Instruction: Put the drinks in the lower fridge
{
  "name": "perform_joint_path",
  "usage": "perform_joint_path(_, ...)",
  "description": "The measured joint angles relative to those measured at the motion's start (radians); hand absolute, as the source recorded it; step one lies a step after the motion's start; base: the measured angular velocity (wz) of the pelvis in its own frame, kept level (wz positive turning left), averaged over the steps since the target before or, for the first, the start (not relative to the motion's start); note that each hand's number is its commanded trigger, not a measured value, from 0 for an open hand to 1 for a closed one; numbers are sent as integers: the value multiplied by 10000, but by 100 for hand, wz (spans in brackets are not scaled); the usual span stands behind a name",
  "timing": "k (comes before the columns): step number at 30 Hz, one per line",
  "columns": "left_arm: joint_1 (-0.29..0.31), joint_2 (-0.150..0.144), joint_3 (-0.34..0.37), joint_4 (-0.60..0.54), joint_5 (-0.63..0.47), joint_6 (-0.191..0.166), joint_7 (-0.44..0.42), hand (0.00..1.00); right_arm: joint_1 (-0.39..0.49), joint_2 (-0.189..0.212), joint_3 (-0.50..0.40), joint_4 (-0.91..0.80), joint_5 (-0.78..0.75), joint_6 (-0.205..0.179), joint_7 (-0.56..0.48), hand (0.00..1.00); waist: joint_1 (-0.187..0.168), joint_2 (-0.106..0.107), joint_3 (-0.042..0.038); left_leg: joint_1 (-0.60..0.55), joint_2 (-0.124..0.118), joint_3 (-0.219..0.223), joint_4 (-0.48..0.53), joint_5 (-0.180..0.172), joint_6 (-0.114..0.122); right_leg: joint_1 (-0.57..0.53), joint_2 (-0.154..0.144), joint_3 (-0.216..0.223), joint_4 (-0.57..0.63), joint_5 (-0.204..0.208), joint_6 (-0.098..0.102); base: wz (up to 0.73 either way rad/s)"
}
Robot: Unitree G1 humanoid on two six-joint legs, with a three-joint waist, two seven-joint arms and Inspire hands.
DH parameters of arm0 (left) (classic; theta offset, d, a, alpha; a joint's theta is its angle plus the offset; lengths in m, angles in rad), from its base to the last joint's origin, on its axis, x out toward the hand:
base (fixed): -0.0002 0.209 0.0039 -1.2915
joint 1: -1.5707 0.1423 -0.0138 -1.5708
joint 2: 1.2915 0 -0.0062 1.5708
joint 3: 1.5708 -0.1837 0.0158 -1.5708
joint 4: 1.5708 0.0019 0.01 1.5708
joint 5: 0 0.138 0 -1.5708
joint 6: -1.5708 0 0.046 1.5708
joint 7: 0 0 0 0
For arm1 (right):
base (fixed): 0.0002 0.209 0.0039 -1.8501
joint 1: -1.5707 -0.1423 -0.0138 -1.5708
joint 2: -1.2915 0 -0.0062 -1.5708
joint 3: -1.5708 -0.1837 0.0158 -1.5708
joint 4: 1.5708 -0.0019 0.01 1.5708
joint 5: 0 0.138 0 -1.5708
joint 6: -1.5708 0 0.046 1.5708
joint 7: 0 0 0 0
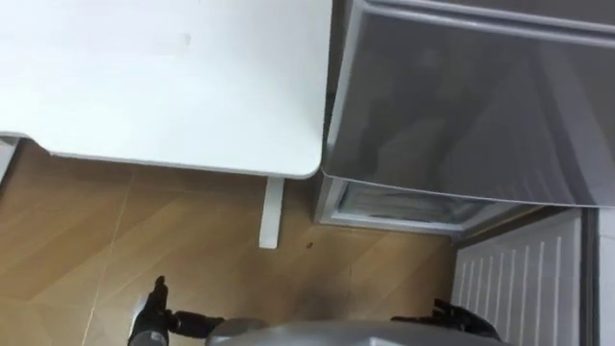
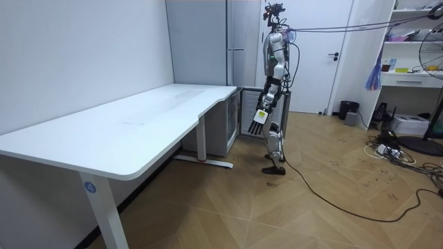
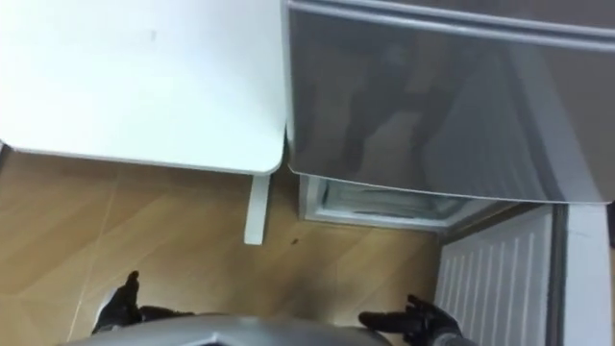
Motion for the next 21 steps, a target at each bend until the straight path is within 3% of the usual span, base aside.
perform_joint_path(4, -118, -6, 28, 276, 422, 236, -66, 0, -38, 67, -211, 45, -120, -14, -233, 0, -208, 86, 14, 161, -6, 21, -19, 0, 0, 101, 37, 207, 1, 2, -3, -4)
perform_joint_path(11, -241, -62, 864, 274, 1674, 439, -194, 0, -8, 186, -1088, 218, -374, -5, -345, 0, -487, 175, 79, 461, 35, 87, -114, -1, -1, 271, 142, 572, -14, 13, -21, -11)
perform_joint_path(21, -255, -182, 1081, 265, 2503, 637, -196, 0, 18, 235, -1563, -267, -1654, -18, -652, 0, -731, 192, 66, 566, 25, 307, -114, -1, -1, 318, 142, 946, -5, 32, -53, -8)
